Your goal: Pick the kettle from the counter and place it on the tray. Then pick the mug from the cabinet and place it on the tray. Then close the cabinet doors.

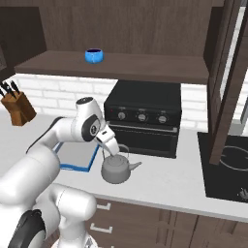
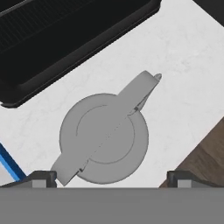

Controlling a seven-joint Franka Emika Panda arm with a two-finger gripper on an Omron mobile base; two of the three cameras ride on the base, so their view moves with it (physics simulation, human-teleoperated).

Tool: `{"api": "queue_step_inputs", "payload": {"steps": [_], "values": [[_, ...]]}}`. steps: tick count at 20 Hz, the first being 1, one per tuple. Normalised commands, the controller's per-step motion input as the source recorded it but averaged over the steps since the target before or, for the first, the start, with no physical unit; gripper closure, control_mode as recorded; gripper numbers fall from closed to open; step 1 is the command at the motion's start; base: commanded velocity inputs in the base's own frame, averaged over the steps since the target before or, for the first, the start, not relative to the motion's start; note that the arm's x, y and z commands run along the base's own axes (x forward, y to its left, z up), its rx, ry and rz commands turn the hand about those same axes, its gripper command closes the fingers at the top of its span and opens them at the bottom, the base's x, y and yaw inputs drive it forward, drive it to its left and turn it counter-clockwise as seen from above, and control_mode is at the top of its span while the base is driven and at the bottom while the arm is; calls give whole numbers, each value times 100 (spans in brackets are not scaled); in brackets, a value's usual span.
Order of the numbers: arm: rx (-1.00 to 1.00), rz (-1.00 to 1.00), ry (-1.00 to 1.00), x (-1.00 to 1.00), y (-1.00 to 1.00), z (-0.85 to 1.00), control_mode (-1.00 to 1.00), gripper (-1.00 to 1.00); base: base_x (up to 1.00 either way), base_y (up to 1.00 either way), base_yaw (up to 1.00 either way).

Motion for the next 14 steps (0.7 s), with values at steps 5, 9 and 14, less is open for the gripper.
{"api": "queue_step_inputs", "payload": {"steps": [5,9,14], "values": [[1,0,-2,10,-1,-2,-100,-100,0,0,0],[6,0,-3,7,-1,2,-100,-100,0,0,0],[6,0,-2,0,0,10,-100,-100,0,0,0]]}}
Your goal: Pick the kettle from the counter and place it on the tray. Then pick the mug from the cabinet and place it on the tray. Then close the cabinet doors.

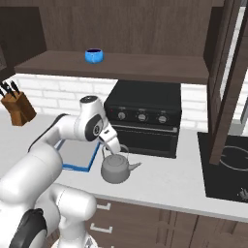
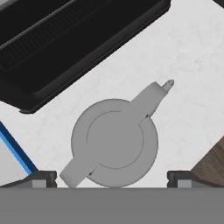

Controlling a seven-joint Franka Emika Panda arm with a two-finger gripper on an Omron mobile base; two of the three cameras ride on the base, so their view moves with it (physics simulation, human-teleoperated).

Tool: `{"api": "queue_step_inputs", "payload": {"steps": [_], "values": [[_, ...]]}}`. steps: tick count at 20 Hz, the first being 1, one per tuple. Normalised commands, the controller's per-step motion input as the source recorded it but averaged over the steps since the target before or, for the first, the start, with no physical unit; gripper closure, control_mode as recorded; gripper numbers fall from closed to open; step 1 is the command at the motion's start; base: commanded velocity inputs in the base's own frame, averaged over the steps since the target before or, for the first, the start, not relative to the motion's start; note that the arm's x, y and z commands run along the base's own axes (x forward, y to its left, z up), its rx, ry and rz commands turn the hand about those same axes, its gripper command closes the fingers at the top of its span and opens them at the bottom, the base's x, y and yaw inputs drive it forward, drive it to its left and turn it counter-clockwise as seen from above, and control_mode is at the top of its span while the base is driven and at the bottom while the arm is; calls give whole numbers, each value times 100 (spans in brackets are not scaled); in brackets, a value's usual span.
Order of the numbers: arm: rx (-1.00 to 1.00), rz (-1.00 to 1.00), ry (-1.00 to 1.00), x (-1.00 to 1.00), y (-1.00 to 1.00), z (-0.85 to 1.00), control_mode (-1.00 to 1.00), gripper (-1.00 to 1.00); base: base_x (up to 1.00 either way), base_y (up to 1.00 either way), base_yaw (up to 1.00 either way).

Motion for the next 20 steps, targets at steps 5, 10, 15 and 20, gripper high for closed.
{"api": "queue_step_inputs", "payload": {"steps": [5,10,15,20], "values": [[3,0,0,6,0,6,-100,-100,0,0,0],[0,0,0,21,0,-4,-100,-100,0,0,0],[0,0,0,11,-2,-9,-100,-100,0,0,0],[0,0,0,3,-5,-21,-100,-100,0,0,0]]}}
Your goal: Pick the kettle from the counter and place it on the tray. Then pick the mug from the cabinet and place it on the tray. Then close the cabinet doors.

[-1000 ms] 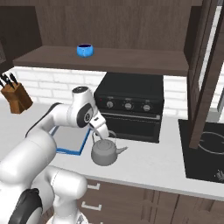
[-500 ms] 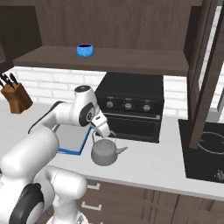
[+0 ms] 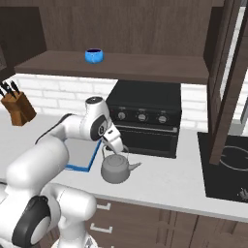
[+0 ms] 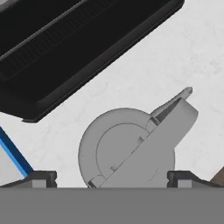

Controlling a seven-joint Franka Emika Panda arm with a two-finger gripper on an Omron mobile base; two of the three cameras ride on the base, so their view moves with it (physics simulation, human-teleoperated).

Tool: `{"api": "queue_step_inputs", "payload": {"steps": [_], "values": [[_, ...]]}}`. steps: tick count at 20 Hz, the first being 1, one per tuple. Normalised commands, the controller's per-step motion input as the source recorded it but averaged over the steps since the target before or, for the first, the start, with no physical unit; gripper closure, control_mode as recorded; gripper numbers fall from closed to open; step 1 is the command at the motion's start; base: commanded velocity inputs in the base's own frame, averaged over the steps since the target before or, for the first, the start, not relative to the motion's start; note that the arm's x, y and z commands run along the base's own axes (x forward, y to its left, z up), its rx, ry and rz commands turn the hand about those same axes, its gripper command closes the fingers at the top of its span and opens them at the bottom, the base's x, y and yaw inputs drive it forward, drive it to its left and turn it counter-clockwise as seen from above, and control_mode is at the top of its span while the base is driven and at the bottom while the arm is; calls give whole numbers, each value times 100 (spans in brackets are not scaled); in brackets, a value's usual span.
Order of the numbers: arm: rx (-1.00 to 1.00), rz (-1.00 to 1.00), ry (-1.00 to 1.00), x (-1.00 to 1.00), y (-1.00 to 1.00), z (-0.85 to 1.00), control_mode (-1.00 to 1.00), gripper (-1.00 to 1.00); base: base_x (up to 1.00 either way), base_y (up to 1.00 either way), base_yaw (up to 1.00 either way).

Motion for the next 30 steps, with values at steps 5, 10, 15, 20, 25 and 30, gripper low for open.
{"api": "queue_step_inputs", "payload": {"steps": [5,10,15,20,25,30], "values": [[0,0,0,8,-4,-19,-100,-100,0,0,0],[0,0,0,-2,-3,-20,-100,-100,0,0,0],[0,0,0,-2,-1,-16,-100,100,0,0,0],[0,1,0,-28,-8,-11,-100,100,0,0,0],[0,0,0,-23,0,-7,-100,100,0,0,0],[0,0,-6,-39,1,31,-100,100,0,0,0]]}}
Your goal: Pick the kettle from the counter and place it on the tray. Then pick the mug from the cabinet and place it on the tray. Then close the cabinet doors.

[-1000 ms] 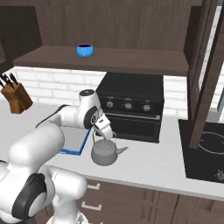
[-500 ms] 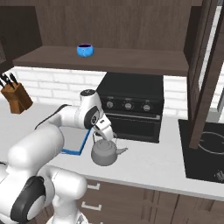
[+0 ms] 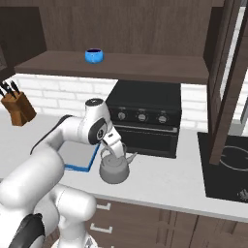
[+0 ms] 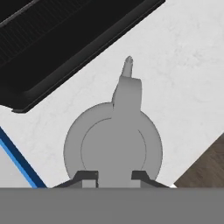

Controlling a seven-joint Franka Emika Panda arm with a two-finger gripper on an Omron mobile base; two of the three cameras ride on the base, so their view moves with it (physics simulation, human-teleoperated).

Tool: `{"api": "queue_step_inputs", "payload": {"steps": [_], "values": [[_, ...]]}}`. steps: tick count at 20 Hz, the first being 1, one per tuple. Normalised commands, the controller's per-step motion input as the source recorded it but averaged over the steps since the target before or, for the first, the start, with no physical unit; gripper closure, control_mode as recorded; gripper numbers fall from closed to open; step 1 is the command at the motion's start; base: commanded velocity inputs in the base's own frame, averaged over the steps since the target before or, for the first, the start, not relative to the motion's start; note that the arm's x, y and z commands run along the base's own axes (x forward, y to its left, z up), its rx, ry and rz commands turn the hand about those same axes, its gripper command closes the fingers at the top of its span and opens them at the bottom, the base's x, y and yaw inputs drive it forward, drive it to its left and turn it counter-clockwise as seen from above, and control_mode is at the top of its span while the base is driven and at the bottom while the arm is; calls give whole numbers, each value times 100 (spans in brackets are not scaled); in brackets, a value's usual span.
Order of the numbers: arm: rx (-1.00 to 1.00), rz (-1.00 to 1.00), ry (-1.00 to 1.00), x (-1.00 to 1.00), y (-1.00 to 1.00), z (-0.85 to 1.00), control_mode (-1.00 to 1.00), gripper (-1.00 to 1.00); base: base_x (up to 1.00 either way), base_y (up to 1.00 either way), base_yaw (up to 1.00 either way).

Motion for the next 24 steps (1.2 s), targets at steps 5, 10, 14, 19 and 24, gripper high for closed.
{"api": "queue_step_inputs", "payload": {"steps": [5,10,14,19,24], "values": [[-1,-2,-6,-53,14,49,-100,100,0,0,0],[0,-2,0,-51,37,46,-100,100,0,0,0],[0,-1,-1,-44,55,33,-100,100,0,0,0],[-2,-1,-7,-21,67,36,-100,100,0,0,0],[-12,-2,-18,11,82,29,-100,100,0,0,0]]}}
